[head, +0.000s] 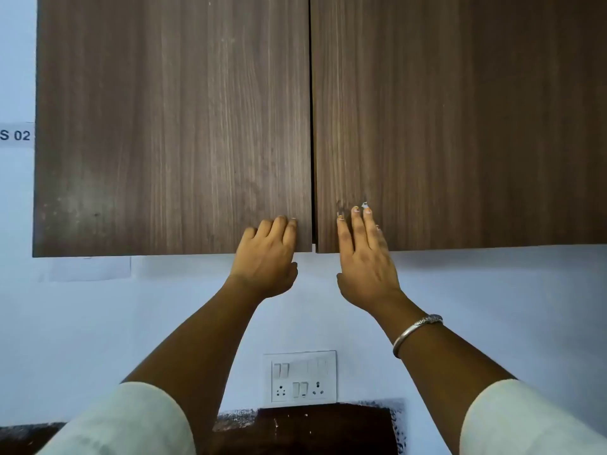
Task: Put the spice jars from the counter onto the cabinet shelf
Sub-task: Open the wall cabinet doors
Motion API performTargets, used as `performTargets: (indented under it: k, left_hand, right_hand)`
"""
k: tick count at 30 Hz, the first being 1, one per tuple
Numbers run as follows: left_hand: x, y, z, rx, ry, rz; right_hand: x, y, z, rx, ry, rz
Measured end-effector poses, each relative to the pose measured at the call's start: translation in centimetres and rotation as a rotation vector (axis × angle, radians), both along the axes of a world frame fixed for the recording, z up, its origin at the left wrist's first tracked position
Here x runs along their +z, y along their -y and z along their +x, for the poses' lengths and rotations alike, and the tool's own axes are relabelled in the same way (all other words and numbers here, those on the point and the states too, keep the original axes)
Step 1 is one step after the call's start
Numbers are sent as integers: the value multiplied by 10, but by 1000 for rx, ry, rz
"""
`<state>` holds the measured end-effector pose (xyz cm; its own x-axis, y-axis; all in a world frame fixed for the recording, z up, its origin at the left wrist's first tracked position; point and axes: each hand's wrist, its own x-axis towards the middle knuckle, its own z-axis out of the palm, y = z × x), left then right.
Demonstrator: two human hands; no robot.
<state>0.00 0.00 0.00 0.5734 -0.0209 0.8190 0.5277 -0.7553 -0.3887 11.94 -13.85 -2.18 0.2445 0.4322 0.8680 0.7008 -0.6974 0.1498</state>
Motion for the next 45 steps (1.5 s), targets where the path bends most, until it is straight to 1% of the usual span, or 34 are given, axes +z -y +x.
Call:
performTargets:
  k: [2, 5, 12, 16, 19, 21, 23, 26, 27, 29, 31, 35, 38, 41, 45]
  left_hand:
    - [3, 2, 7, 5, 9, 10]
    - [-1, 1, 20, -17, 50, 123]
    - [0, -3, 43, -65, 196, 144]
    - [1, -4, 51, -102, 218, 97]
    - [3, 0, 54, -168, 191, 10]
    - [6, 3, 55, -255, 152, -107]
    - [10, 7, 56, -430, 85, -321]
    - [20, 20, 48, -772, -8, -740]
    - [22, 23, 45, -850, -16, -843]
    - [24, 31, 36, -915, -21, -971]
    - [25, 37, 28, -955, -38, -1021]
    - [29, 58, 10, -1039, -105, -1007]
    - [31, 84, -1, -1161, -117, -1022]
    - [29, 114, -12, -1293, -134, -1034]
    - [16, 153, -17, -1401, -83, -995]
  right_hand:
    - [1, -4, 4, -9, -9, 12]
    - [0, -13, 11, -10, 24, 39]
    - [1, -28, 26, -18, 54, 95]
    - [0, -31, 29, -41, 74, 99]
    - [3, -31, 28, -50, 80, 105]
    - [6, -31, 24, -49, 56, 106]
    - [6, -33, 19, -68, 40, 106]
    - [4, -30, 12, -88, 42, 106]
    - [4, -28, 10, -86, 45, 109]
    - [3, -20, 4, -75, 59, 118]
    - [2, -10, -4, -59, 70, 128]
    - [9, 16, -26, 5, 47, 222]
    - [16, 44, -41, 67, 47, 302]
    - [16, 76, -55, 82, 109, 294]
    - [11, 108, -72, 196, 110, 353]
